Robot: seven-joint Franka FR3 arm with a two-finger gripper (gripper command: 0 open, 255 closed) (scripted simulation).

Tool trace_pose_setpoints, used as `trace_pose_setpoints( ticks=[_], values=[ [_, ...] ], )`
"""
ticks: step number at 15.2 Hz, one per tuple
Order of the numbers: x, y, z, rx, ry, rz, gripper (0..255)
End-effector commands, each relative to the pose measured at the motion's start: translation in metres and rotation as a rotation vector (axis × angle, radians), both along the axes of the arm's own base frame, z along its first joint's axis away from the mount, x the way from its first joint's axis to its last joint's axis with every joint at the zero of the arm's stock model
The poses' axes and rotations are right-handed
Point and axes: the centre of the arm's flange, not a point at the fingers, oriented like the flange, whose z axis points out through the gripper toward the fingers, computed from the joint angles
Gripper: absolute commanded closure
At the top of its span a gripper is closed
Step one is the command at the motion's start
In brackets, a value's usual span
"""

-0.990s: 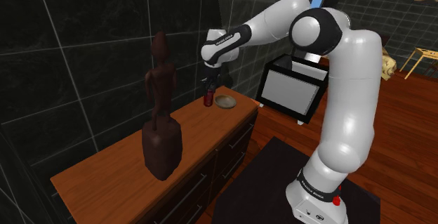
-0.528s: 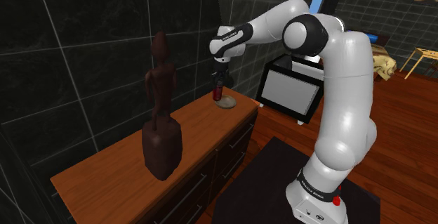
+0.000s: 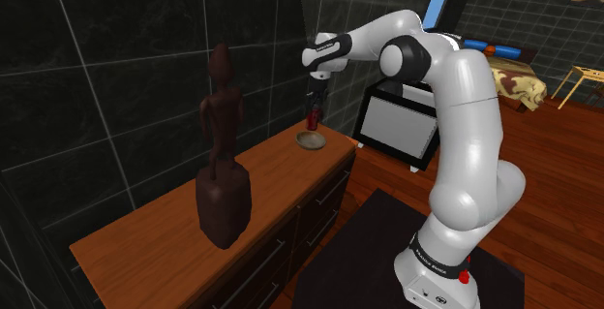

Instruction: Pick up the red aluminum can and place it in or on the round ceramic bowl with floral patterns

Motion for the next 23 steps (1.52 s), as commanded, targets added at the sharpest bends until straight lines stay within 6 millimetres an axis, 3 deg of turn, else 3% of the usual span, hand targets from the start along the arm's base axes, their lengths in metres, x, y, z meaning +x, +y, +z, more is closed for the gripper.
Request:
trace_pose_setpoints(
  ticks=[1,2,20,23],
  values=[
    [0.005,-0.026,0.005,0.0,0.0,0.002,255],
    [0.006,-0.033,0.005,0.0,0.0,0.002,255],
    [0.006,-0.033,-0.091,0.0,0.0,0.002,255],
    [0.006,-0.033,-0.091,0.0,0.0,0.002,255]
  ],
)
